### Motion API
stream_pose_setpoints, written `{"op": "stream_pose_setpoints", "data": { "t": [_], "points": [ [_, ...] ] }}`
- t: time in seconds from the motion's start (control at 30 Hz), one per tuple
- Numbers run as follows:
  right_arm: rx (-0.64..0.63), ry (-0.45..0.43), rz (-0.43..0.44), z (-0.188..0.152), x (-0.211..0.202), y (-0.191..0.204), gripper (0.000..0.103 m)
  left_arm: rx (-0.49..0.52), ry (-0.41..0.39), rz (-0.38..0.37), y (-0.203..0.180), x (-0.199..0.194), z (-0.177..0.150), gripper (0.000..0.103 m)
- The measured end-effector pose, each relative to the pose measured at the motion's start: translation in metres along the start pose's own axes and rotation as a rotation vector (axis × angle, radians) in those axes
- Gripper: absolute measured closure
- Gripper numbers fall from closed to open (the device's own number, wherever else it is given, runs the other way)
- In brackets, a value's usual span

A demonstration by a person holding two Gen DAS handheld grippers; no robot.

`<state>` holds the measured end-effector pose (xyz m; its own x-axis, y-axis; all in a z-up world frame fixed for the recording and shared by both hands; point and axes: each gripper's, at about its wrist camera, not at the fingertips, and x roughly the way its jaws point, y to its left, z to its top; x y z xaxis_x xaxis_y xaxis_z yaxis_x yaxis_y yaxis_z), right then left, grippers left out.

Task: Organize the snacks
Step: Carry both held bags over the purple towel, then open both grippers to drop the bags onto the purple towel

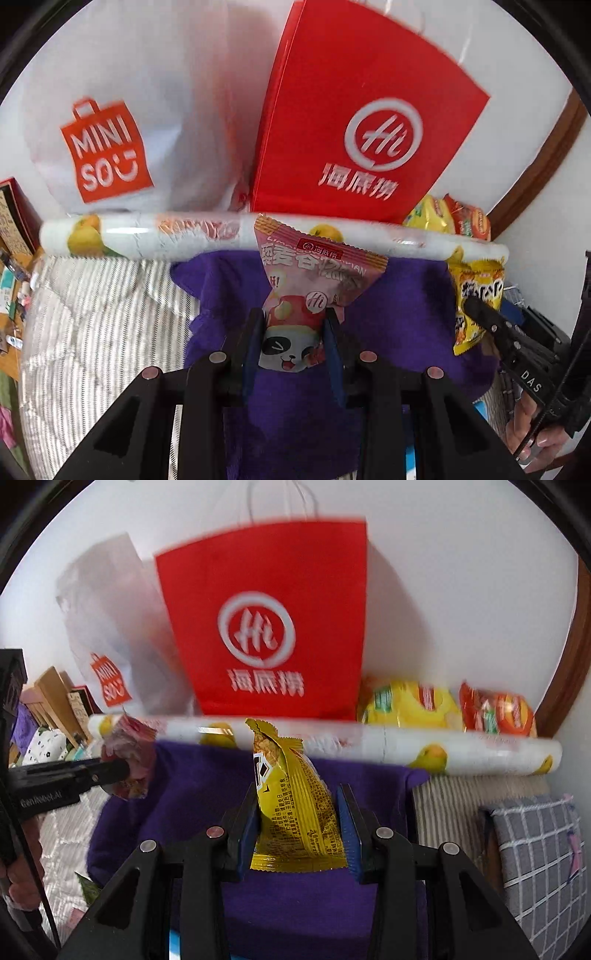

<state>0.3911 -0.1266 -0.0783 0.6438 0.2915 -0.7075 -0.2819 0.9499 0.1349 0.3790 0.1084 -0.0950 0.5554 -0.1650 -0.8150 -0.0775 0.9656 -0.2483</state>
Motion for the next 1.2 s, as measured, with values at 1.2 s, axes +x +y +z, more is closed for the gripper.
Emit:
{"op": "stream_pose_setpoints", "data": {
  "t": [1.2],
  "points": [
    [0.1,0.099,0.011,-0.024,0.035,-0.049,0.037,-0.013,0.109,-0.05,-0.001,0.044,0.004,0.043]
  ]
}}
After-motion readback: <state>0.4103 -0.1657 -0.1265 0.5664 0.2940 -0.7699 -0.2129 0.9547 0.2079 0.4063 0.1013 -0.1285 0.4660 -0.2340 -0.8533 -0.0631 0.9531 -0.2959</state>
